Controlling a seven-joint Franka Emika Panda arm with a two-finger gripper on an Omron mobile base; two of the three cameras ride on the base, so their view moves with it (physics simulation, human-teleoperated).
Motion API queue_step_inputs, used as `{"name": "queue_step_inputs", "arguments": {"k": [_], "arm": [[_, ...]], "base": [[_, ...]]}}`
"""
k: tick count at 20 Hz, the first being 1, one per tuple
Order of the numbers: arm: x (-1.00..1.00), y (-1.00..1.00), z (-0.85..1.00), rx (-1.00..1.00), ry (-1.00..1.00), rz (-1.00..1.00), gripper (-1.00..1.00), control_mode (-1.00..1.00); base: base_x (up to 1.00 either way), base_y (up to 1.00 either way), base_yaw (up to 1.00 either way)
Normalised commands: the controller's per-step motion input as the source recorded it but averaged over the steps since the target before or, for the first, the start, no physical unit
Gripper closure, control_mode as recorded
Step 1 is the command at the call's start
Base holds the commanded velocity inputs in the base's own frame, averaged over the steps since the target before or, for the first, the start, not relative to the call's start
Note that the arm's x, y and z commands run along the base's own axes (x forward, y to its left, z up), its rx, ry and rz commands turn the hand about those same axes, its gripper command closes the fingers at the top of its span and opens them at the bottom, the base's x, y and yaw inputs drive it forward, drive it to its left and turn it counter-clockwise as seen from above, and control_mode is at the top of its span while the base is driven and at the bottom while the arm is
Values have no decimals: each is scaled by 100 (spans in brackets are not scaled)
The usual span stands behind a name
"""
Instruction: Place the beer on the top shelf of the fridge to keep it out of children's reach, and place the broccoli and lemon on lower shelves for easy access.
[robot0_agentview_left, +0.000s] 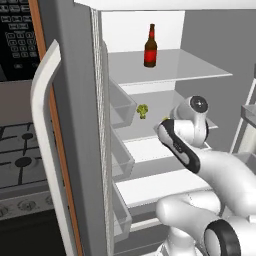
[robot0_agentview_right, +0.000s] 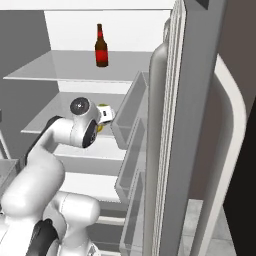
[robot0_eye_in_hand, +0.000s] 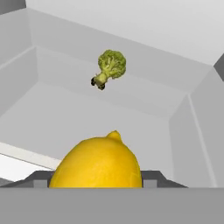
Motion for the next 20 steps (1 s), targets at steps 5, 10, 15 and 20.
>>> {"name": "queue_step_inputs", "arguments": {"k": [5,10,15,20], "arm": [[60,0,-39,0,-1,0,100,-100],[63,0,-46,0,0,0,100,-100],[69,0,-29,0,0,0,100,-100],[76,0,-8,1,0,0,100,-100]], "base": [[0,0,0],[0,0,0],[0,0,0],[0,0,0]]}}
